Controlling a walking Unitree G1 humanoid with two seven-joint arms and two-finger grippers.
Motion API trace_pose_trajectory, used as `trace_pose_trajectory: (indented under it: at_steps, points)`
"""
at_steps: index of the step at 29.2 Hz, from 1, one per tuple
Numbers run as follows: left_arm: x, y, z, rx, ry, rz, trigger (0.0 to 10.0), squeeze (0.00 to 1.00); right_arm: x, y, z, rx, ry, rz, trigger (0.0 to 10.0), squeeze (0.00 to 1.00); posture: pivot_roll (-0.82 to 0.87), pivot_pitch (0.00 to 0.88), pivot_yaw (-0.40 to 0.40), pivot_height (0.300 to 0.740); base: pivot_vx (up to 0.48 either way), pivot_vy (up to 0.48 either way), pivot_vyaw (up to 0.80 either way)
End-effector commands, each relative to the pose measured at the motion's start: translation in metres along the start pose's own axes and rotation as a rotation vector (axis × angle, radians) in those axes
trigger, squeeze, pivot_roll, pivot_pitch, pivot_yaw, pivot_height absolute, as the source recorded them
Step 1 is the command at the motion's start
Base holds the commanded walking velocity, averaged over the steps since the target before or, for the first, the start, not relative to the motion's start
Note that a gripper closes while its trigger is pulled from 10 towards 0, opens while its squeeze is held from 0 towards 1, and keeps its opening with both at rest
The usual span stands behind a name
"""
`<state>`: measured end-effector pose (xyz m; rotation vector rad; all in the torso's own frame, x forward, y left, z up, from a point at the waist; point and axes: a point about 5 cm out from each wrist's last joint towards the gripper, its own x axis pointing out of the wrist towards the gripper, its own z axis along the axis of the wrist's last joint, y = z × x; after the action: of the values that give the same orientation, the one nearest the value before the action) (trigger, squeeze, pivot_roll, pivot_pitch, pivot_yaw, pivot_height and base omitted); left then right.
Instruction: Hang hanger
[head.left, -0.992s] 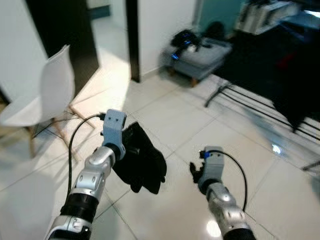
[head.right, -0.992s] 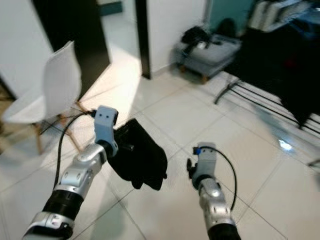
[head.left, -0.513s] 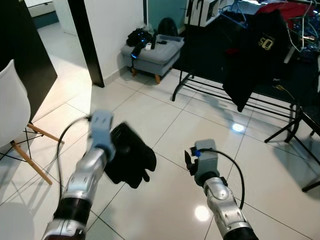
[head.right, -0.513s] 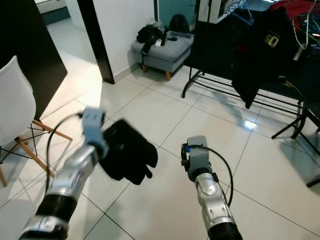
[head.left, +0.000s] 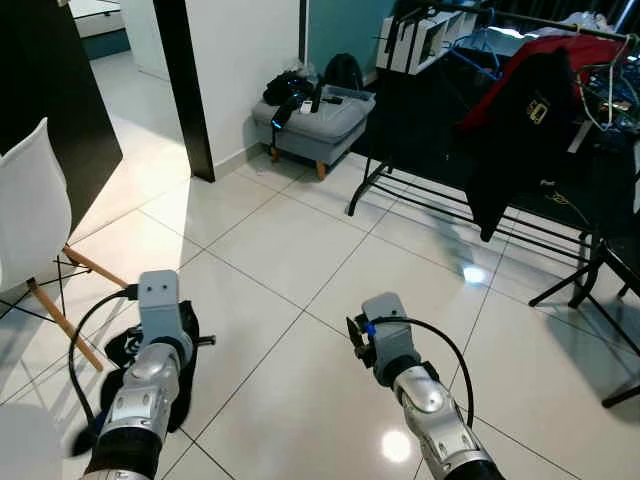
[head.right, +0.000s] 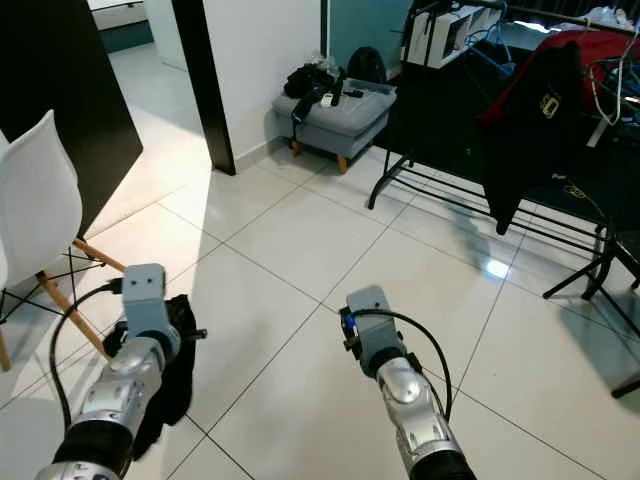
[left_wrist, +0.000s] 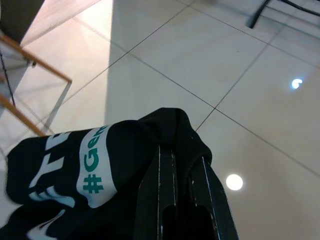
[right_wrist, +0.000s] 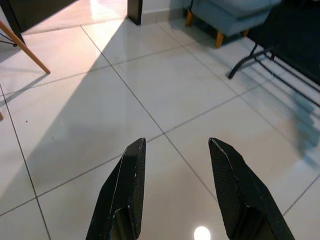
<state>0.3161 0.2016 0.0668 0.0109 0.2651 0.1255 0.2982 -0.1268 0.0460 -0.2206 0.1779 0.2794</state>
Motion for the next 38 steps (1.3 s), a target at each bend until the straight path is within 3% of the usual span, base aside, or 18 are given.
trace_pose_trajectory:
  at_steps: [1,9,17,38]
  points:
    - [-0.004,-0.006,0.001,0.049,-0.031,-0.050,10.0,0.00,0.000,0.000,-0.003,0.035,0.004,-0.011,10.0,0.00,-0.04,0.036,-0.025,0.740,0.000,0.000,0.00]
    - [-0.008,-0.029,0.008,0.053,-0.093,-0.195,10.0,0.00,0.003,0.002,-0.001,0.073,-0.004,-0.005,10.0,0.00,-0.02,0.025,-0.028,0.740,0.062,0.000,0.00]
    - [-0.009,-0.031,0.010,-0.012,-0.105,-0.236,10.0,0.00,0.005,0.001,-0.001,0.093,-0.005,-0.008,10.0,0.00,-0.03,0.008,-0.034,0.740,0.344,0.000,0.00]
    - [-0.007,-0.034,0.024,0.002,-0.163,-0.280,10.0,0.00,0.006,-0.005,0.000,0.091,-0.025,-0.013,10.0,0.00,-0.04,0.000,-0.037,0.740,0.396,0.000,0.00]
